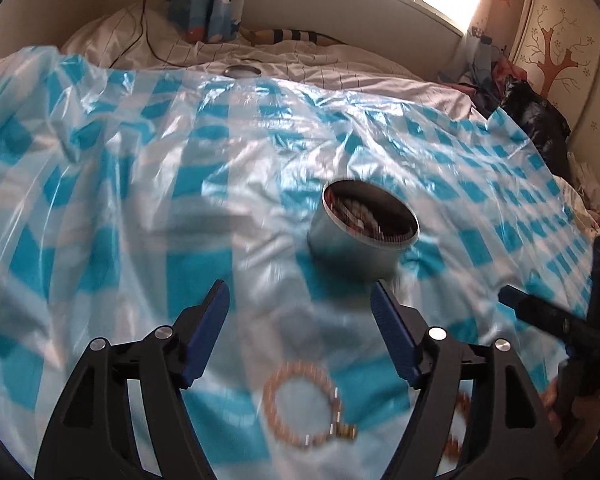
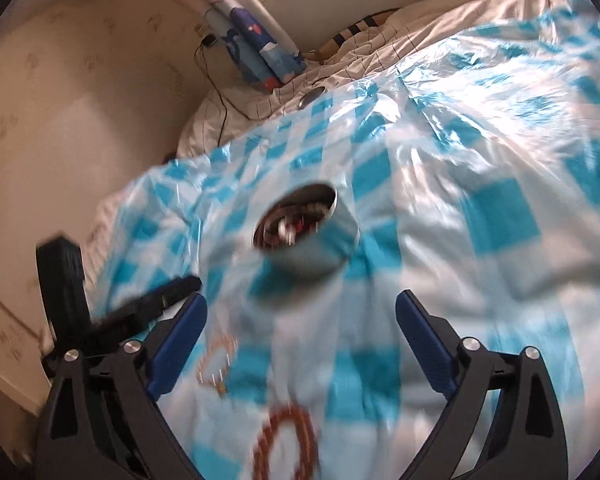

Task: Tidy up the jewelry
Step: 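Move both open grippers back to the amber and pale bead bracelets, then close the right gripper on the amber bead bracelet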

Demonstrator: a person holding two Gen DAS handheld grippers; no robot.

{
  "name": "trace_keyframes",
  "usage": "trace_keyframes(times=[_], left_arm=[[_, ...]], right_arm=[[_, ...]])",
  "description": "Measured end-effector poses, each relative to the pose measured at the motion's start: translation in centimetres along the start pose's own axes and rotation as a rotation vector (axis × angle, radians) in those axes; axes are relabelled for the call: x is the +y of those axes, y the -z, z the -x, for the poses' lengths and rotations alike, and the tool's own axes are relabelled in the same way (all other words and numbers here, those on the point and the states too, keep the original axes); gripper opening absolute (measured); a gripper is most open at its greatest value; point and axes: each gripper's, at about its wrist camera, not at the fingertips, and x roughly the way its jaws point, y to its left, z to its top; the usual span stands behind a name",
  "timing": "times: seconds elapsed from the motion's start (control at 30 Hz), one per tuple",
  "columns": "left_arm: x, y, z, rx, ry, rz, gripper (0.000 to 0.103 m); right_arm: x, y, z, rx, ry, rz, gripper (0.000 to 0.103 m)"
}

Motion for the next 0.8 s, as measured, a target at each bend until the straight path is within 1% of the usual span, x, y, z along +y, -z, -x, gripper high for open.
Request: trace_keyframes(times=[0.1, 0.2, 0.27, 0.33, 0.37, 0.43, 0.5, 0.53, 0.6, 0.63, 0.67, 0.7, 0.73, 0.77, 0.8], left_arm=[[-0.5, 2.2, 1.1, 0.022, -0.023, -0.05, 0.074], [-1.3, 3.8, 1.5, 0.046, -0.049, -0.111, 0.074], [-1.8, 4.8, 1.7, 0.059, -0.065, -0.144, 0.075], [-1.9, 5.5, 2.1, 0.062, -0.079, -0.159, 0.075], [-1.8, 5.6, 2.4, 0.056, -0.078, -0.155, 0.075], [-1.2, 5.7, 3.0, 0.04, -0.068, -0.122, 0.075], [-0.2, 5.4, 3.4, 0.022, -0.063, -0.076, 0.075], [0.4, 5.3, 3.5, 0.016, -0.06, -0.046, 0.075], [1.0, 5.2, 3.3, 0.024, -0.051, -0.012, 0.075], [1.1, 5.3, 3.1, 0.032, -0.053, -0.01, 0.075], [0.9, 5.3, 2.9, 0.034, -0.057, -0.018, 0.075], [0.6, 5.3, 2.8, 0.036, -0.063, -0.033, 0.075], [0.1, 5.4, 2.6, 0.036, -0.07, -0.059, 0.075], [-0.2, 5.5, 2.5, 0.039, -0.072, -0.074, 0.075], [-0.4, 5.5, 2.3, 0.046, -0.075, -0.086, 0.075]], right_arm=[[2.1, 2.9, 0.5, 0.045, 0.062, 0.104, 0.095], [3.9, 5.6, -0.4, 0.122, 0.085, 0.198, 0.095], [4.6, 6.8, -1.0, 0.157, 0.1, 0.239, 0.095], [5.0, 7.5, -1.4, 0.169, 0.127, 0.277, 0.095], [5.1, 7.6, -1.4, 0.169, 0.131, 0.286, 0.095], [4.9, 7.5, -1.4, 0.164, 0.102, 0.274, 0.095], [4.7, 7.6, -1.3, 0.159, 0.094, 0.265, 0.095], [4.6, 7.7, -1.4, 0.165, 0.102, 0.269, 0.093], [5.0, 8.0, -1.6, 0.174, 0.124, 0.301, 0.075], [5.2, 8.3, -1.8, 0.186, 0.155, 0.329, 0.059], [5.4, 8.5, -2.0, 0.188, 0.181, 0.355, 0.048], [5.3, 8.6, -2.0, 0.178, 0.199, 0.361, 0.044], [5.1, 8.5, -2.0, 0.169, 0.223, 0.357, 0.032], [4.6, 8.2, -2.0, 0.157, 0.267, 0.35, 0.022], [4.2, 8.0, -1.9, 0.142, 0.296, 0.341, 0.022]])
